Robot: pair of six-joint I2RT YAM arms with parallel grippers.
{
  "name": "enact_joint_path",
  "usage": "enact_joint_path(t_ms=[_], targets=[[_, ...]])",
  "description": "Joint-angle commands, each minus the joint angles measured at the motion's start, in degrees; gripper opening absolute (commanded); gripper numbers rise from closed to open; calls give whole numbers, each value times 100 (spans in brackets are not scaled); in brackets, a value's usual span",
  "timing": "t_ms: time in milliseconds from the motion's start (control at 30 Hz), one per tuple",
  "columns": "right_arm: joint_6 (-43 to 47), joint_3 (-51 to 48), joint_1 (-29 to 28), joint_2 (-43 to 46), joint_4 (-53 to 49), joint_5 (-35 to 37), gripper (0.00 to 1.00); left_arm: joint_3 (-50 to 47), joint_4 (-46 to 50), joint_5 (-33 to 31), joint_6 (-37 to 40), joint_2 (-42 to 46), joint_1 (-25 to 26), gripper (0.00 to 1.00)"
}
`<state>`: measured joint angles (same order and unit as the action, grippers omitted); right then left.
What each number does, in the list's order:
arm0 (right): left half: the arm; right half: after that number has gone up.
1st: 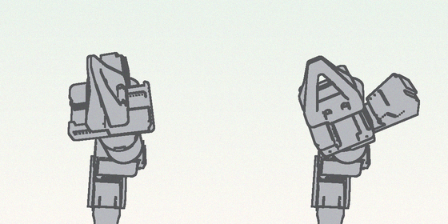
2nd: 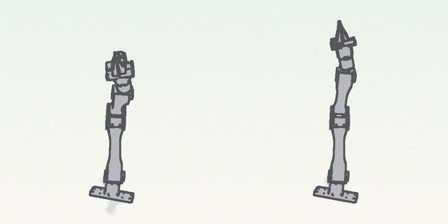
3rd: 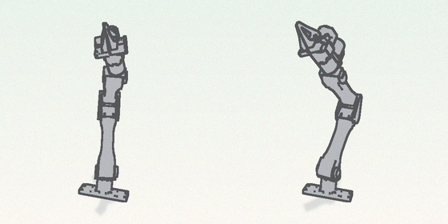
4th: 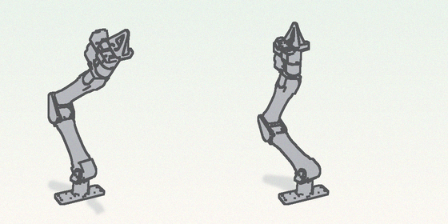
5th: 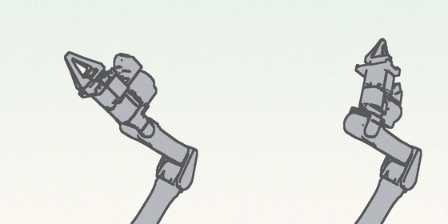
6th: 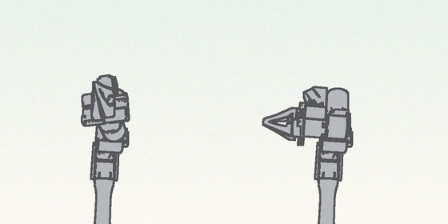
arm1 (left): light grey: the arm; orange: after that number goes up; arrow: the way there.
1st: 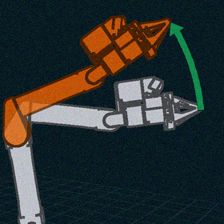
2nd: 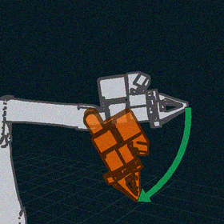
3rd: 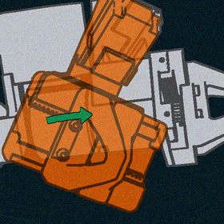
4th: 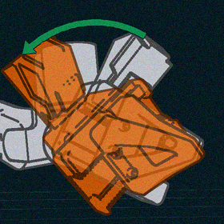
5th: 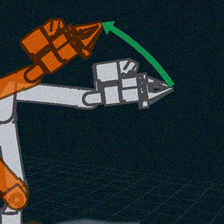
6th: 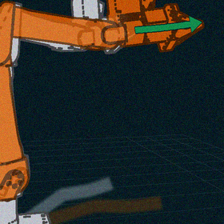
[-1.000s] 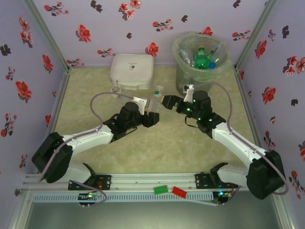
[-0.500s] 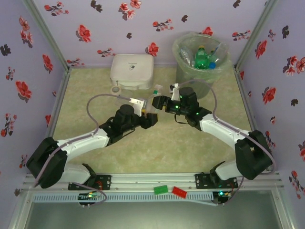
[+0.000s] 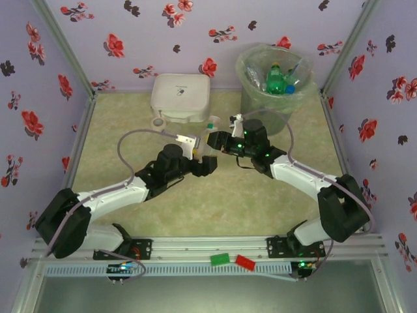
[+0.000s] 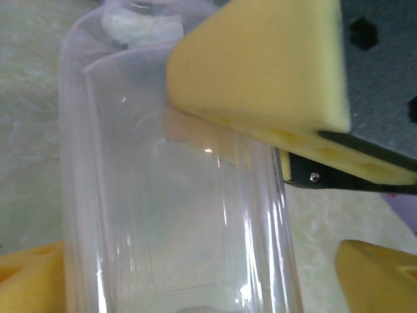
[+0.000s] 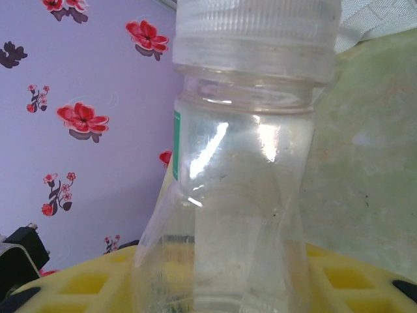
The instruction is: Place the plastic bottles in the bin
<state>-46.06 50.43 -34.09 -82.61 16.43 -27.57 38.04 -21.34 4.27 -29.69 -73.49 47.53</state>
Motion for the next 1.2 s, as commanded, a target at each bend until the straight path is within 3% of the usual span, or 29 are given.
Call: enact_joint_path(t_ms=[0, 167, 267, 333, 467, 633, 933, 1167], targets=[[297, 334, 26, 163, -234, 174, 46, -190, -189, -289, -29, 457, 14, 100], [661, 829, 479, 465, -1085, 357, 46, -513, 29, -1128, -252, 1287, -71, 100], [825, 1329, 948, 637, -1522, 366, 45, -531, 802, -2014, -669, 1673, -253, 100], [968, 1776, 1264, 670, -1867, 467, 45, -532, 1325, -2240, -995, 1774, -507, 100], [1288, 2786, 1808, 520, -2363, 901, 46, -807, 1679, -2145, -1524, 1863, -967, 100], [1239, 3910, 2378, -70, -2476, 1342, 46, -1128, 1558, -1895, -1827, 1944, -1123, 100], [1283, 5525, 2618, -1555, -2592, 2021, 45, -1176, 1666, -1749, -1811, 2021, -1167, 100], [1470, 6886, 2626, -2727, -3355, 2355, 45, -1272, 1841, -1754, -1843, 2262, -1208, 100]])
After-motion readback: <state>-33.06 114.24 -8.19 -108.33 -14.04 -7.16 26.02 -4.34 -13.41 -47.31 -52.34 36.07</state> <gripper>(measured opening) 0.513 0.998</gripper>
